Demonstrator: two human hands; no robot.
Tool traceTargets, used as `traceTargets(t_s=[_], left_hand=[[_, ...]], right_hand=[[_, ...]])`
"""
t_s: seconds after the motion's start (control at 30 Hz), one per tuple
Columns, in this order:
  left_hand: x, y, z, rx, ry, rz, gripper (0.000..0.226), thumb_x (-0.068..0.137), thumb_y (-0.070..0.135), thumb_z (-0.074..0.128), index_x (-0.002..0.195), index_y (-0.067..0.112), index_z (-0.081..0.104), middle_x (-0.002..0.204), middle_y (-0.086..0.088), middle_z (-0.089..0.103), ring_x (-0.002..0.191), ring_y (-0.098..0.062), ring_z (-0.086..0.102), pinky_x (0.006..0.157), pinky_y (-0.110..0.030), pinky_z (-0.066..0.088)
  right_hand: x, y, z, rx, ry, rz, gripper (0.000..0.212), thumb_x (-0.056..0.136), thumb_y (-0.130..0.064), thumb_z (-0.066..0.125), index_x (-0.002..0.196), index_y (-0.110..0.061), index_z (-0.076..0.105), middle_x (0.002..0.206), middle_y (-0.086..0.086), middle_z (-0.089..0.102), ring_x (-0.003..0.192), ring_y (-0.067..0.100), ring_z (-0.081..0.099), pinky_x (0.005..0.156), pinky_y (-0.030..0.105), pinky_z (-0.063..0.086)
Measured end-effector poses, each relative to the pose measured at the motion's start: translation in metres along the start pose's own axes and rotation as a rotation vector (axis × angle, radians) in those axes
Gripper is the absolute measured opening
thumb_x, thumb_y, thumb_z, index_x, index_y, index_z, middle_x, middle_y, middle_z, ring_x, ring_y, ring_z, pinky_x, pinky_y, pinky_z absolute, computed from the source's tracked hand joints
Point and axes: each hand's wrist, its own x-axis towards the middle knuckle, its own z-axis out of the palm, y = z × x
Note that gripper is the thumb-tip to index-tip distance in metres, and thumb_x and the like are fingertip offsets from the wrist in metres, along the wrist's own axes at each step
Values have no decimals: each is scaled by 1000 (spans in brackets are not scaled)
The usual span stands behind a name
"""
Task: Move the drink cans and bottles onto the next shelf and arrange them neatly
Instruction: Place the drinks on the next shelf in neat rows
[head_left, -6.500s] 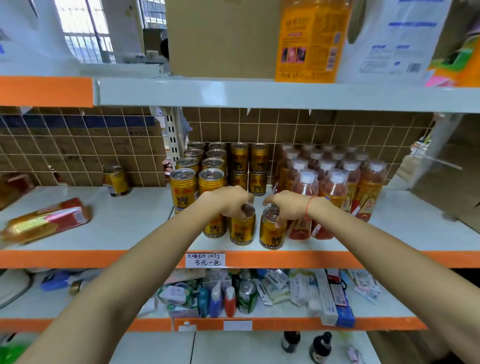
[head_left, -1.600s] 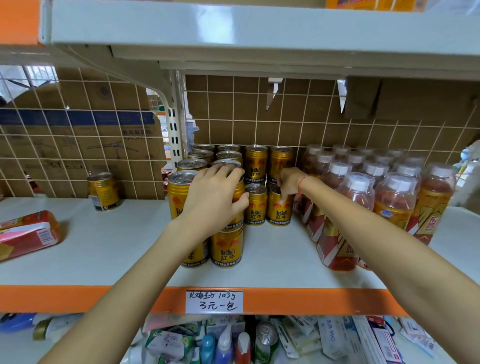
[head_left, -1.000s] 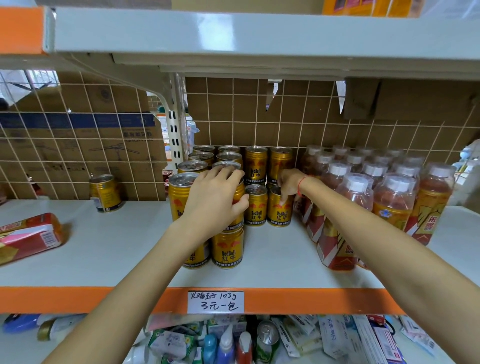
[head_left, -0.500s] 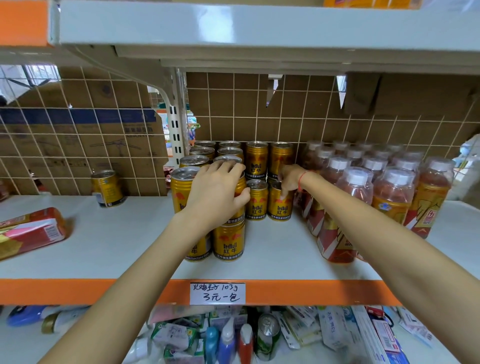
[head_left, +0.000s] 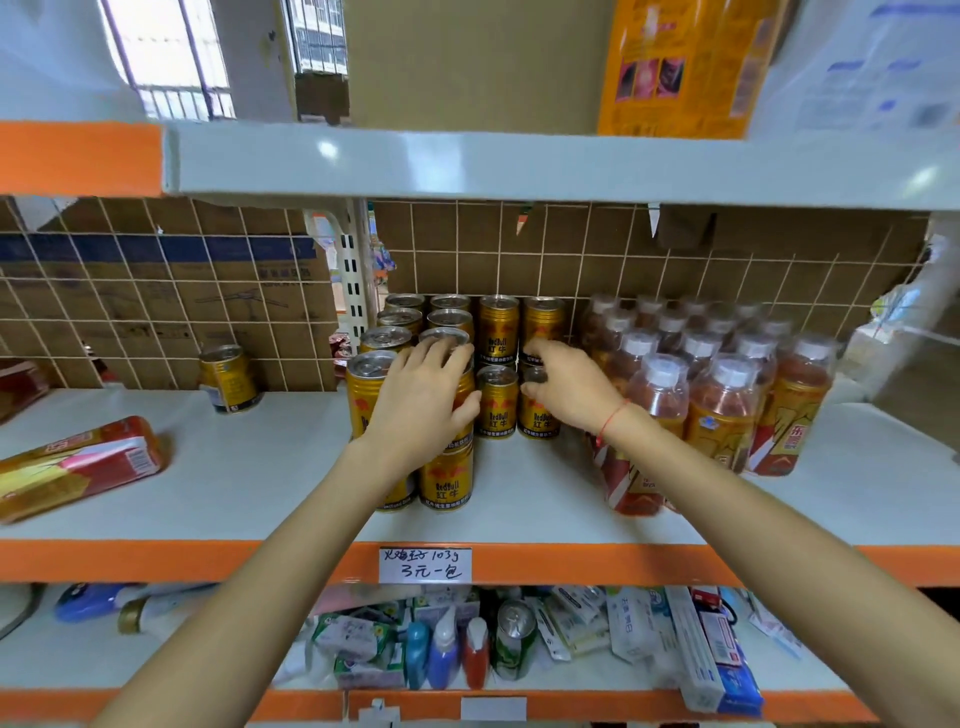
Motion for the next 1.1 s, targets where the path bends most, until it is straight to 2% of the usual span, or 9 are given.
traceTargets(t_s=[0.1, 0.27, 0.47, 0.6, 0.7, 0.8, 0.97, 1.1], left_hand=[[-11, 5, -8, -33, 9, -19, 51, 91, 36, 54, 135, 12, 47, 141, -14, 47, 131, -32, 41, 106, -44, 33], [-33, 16, -24, -94, 21, -55, 58, 84, 44, 35, 127, 11, 55, 129, -13, 57, 122, -34, 50, 99, -43, 41], [-66, 16, -36, -140, 31, -127, 52, 87, 35, 47, 132, 8, 50, 135, -13, 52, 128, -33, 45, 103, -44, 37], [-89, 3, -50, -134, 24, -159, 61, 85, 45, 30, 129, 9, 52, 127, -10, 56, 119, -31, 50, 96, -42, 41], [-112, -16, -58, -112, 18, -199, 61, 87, 45, 31, 132, 9, 50, 129, -10, 55, 120, -30, 50, 96, -41, 40], [-140, -43, -67, -93, 20, -247, 53, 89, 40, 40, 130, 7, 52, 125, -11, 57, 115, -31, 53, 89, -41, 44], [-194, -101, -96, -69, 74, -280, 47, 89, 32, 51, 127, 5, 55, 120, -11, 61, 109, -30, 58, 88, -40, 46], [-250, -154, -122, -52, 120, -319, 47, 86, 33, 50, 124, 5, 58, 109, -10, 66, 99, -30, 62, 80, -41, 51]], right_hand=[[-26, -8, -10, -6, 37, -39, 45, 87, -12, 58, 130, -8, 48, 131, 14, 52, 120, 30, 49, 97, 37, 43], [-58, -18, -20, -11, 75, -121, 51, 89, -15, 58, 137, -11, 42, 139, 7, 47, 130, 23, 41, 104, 33, 36], [-85, -33, -16, 10, 91, -213, 48, 89, -17, 59, 134, -13, 45, 135, 2, 50, 128, 19, 42, 103, 28, 34], [-94, -50, -12, 54, 86, -268, 45, 87, -17, 59, 131, -15, 48, 130, 0, 53, 125, 19, 44, 102, 25, 32], [-100, -72, -6, 56, 74, -286, 49, 88, -16, 59, 135, -14, 45, 135, 2, 51, 128, 18, 42, 104, 25, 31], [-103, -103, 6, 51, 63, -298, 51, 89, -17, 60, 137, -14, 44, 137, 3, 50, 130, 19, 41, 105, 26, 31], [-111, -178, 38, 86, 30, -302, 53, 90, -19, 59, 139, -13, 41, 141, 4, 46, 132, 18, 38, 107, 25, 29], [-123, -238, 74, 130, 4, -310, 51, 92, -25, 57, 139, -16, 39, 141, 2, 45, 131, 17, 39, 104, 24, 31]])
